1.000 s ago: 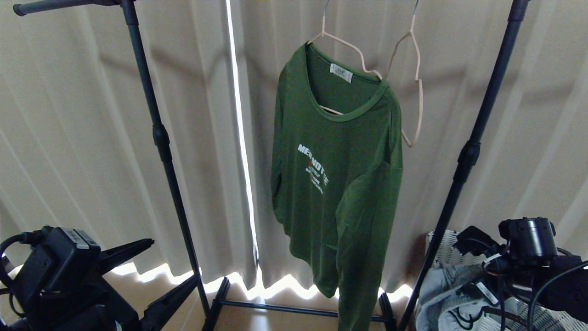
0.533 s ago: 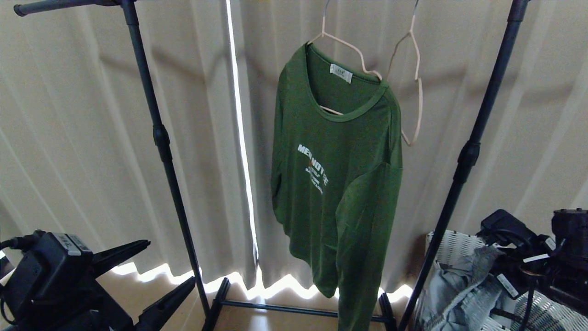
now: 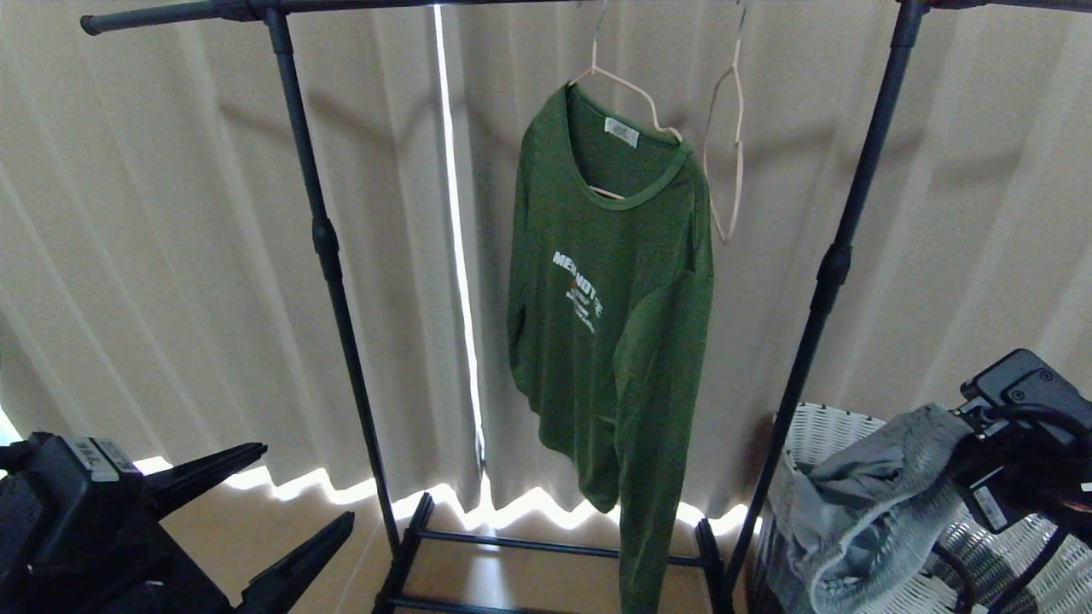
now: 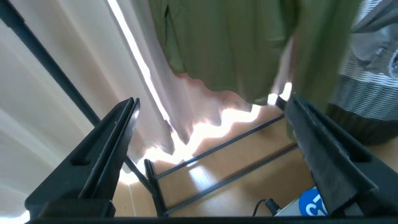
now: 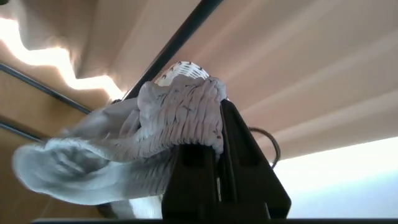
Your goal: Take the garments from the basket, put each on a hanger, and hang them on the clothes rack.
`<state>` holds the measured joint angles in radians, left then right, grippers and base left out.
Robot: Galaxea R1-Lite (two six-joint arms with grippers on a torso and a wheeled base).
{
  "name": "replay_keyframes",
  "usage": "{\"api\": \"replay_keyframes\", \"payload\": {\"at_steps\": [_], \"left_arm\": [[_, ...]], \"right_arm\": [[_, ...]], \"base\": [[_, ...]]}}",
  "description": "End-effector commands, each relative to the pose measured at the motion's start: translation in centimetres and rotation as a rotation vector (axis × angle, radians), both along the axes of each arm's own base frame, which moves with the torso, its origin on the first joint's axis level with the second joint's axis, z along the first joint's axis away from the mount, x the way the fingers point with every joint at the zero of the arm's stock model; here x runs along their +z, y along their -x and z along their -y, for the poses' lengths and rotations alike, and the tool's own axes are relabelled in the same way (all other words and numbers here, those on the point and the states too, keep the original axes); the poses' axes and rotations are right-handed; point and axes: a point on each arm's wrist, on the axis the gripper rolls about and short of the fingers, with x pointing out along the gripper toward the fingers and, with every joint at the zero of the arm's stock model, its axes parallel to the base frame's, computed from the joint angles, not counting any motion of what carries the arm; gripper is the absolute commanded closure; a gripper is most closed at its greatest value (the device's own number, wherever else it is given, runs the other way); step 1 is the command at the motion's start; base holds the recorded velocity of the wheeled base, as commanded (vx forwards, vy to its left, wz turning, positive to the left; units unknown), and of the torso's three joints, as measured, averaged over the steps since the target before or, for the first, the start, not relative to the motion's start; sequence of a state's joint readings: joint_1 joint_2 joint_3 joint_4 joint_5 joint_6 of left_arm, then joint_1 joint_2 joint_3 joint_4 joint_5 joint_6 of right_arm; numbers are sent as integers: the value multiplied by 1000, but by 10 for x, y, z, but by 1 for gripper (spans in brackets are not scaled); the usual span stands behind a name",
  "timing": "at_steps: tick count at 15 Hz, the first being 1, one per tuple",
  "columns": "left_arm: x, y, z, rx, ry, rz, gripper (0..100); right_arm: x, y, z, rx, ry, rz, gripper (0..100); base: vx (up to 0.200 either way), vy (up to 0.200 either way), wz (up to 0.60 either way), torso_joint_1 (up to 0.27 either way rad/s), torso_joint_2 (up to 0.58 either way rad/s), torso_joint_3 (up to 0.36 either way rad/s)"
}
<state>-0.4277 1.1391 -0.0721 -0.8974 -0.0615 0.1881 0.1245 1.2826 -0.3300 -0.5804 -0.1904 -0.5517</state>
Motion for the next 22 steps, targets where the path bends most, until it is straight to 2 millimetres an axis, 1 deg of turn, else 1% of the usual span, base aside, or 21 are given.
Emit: {"api": "replay_keyframes", "payload": {"at_steps": [1,2,5,9,11,12,14,17,18,20,21,22], "left_arm": [[1,1,-1,0,2,7,0],[1,1,-1,0,2,7,0],[0,1,0,-3,1,4,0],[-3,6,5,-61,0,-10,0],[0,5,12,-111,2,-7,0],[5,0,19,-134,9,1,0],[18,-12,36,-185,22,23,0],[24,-27,67,-274,23,7,0],[24,-37,86,-314,19,-15,0],[17,-45,112,-368,22,-68,0],[14,-45,137,-421,62,-126,0],[11,-45,160,-454,119,-193,0]], "right_arm": [[2,2,-3,19,-1,13,100],[2,1,-4,25,-1,10,100],[2,-3,-6,34,-1,7,100],[5,-4,-20,135,-22,20,100],[16,-7,-29,193,-37,53,100],[20,-9,-34,212,-57,64,100],[32,-12,-50,272,-147,93,100],[40,-16,-69,337,-275,92,100],[48,-17,-78,363,-328,106,100],[61,-19,-83,391,-393,138,100],[69,-18,-88,438,-436,147,100],[72,-17,-90,462,-465,147,100]], "base": [[-200,0,0,2,2,7],[-200,0,0,7,2,2],[0,0,0,0,0,0],[0,0,0,0,0,0],[0,0,0,0,0,0],[0,0,0,0,0,0],[0,0,0,0,0,0],[0,0,0,0,0,0],[0,0,0,0,0,0],[0,0,0,0,0,0],[0,0,0,0,0,0],[0,0,0,0,0,0]]}}
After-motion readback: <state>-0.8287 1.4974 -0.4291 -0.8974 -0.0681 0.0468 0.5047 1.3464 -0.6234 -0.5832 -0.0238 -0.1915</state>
